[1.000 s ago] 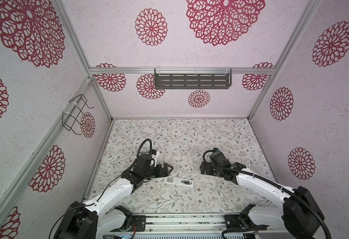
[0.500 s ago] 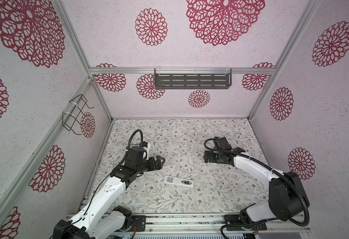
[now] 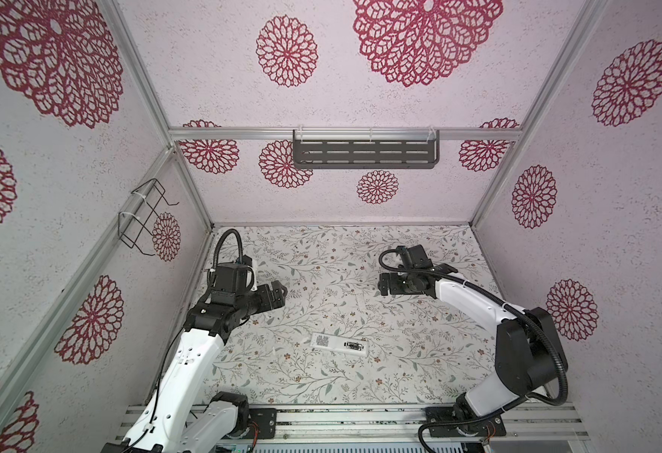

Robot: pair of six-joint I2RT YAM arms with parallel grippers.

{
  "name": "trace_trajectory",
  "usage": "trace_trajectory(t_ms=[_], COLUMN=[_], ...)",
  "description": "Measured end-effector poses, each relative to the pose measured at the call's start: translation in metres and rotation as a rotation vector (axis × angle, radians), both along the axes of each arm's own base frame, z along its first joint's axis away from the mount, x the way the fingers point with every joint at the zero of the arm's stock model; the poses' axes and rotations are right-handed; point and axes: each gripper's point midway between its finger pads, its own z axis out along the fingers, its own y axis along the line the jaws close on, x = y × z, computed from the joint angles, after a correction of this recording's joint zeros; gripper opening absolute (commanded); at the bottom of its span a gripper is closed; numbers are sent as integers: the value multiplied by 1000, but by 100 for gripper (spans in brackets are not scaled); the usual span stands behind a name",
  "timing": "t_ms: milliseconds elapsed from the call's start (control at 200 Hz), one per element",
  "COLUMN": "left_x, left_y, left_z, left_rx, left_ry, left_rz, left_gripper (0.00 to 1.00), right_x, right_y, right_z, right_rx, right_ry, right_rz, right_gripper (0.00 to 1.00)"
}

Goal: Load the batteries into the remote control

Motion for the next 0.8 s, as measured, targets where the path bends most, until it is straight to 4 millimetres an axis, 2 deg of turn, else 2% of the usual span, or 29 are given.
trace_trajectory(t_ms=[215, 546, 726, 801], left_x=[-2, -13, -20, -22], left_y=[-4, -19, -22, -22], left_z=[-2, 8, 7, 7], left_rx=[-20, -68, -86, -90], left_ry=[11, -16, -19, -18], left_rz=[-28, -123, -144, -148], left_gripper=[97, 97, 97, 97], right_x=[-4, -4, -2, -1], right_y=[20, 73, 90, 92], right_z=[-33, -57, -69, -72], right_rx=[-34, -65, -96, -111], right_ry=[77, 99, 103, 101], right_rz=[49, 138, 155, 154], right_gripper=[96, 89, 86, 82])
